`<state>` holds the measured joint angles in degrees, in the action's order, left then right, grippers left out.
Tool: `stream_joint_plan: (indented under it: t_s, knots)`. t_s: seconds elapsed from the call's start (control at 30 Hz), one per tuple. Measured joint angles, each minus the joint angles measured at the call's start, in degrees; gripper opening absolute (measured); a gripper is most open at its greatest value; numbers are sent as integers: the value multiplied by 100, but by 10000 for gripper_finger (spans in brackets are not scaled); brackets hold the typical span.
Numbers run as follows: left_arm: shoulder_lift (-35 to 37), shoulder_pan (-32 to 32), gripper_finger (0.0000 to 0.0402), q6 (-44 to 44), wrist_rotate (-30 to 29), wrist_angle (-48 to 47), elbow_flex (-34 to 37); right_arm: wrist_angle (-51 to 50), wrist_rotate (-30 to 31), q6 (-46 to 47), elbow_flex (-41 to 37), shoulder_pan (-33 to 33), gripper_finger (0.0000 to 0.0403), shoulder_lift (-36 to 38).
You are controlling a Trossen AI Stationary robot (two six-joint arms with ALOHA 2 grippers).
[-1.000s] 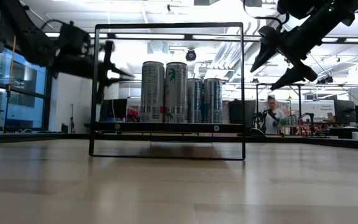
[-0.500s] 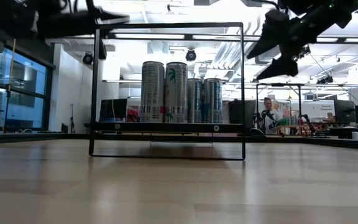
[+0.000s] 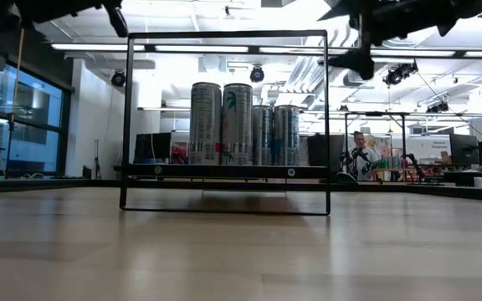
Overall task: Place canned beverage on shelf
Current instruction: Put the white pink soda can on the shelf aligned with the other white pink soda can
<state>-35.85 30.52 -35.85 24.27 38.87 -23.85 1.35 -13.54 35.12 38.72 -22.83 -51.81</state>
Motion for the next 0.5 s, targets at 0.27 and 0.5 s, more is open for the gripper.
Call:
stream_joint_plan:
  t_s: [0.27,0.5]
  knots:
    - [203,0,0,1920,-1,-3189,-879,1553,112,496,0,10,364,2]
    - [178,0,1,2060,17,-2592,-1043,1652,457,497,0,138,364,2]
